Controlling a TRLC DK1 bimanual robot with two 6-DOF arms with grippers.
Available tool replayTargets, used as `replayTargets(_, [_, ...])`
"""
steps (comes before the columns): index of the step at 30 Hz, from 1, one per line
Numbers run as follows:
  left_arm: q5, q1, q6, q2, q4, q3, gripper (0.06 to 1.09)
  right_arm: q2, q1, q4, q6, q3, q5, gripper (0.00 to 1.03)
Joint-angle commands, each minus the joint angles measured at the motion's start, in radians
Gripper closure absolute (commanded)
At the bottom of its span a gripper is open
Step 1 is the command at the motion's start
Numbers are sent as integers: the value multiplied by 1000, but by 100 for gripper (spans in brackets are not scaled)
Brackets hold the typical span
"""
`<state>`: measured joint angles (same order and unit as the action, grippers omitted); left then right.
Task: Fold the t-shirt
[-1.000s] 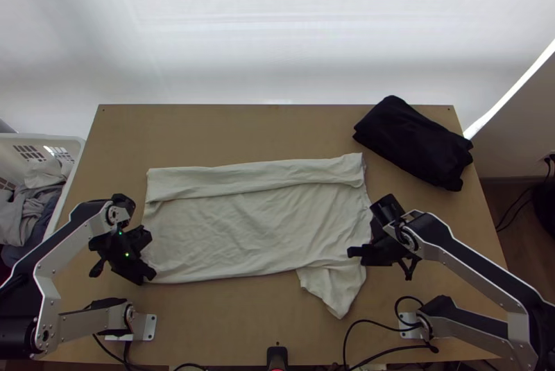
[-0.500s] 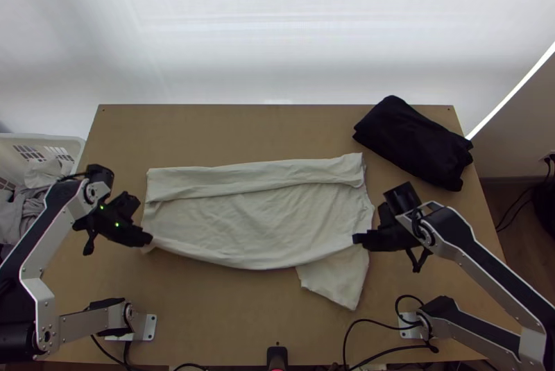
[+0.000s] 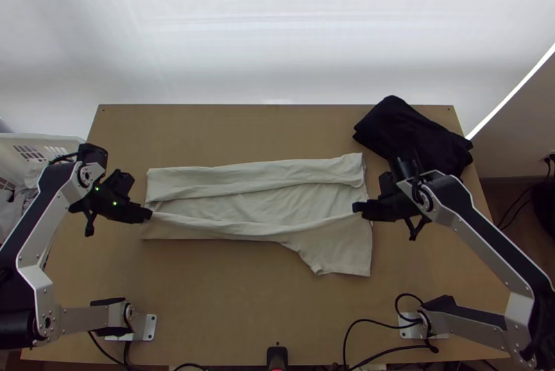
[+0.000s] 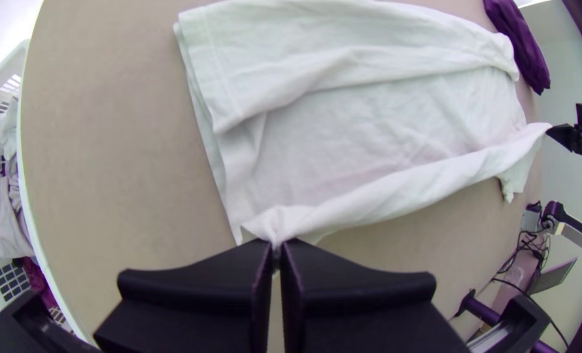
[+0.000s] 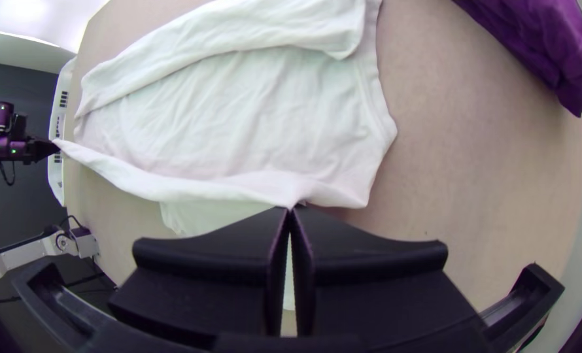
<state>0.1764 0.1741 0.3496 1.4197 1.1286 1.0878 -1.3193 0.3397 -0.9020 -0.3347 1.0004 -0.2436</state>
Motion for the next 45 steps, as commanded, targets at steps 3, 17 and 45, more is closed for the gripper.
replayTargets(3, [12, -7, -67, 76, -38, 92, 104, -123, -64, 63, 26, 113, 13, 100])
replayTargets(17, [11, -88, -193, 280, -58, 377, 104, -475, -84, 68, 23, 578, 40, 100])
replayTargets(45, [-29, -45, -228, 392, -214, 296, 101, -564, -94, 187, 28, 488, 161, 99])
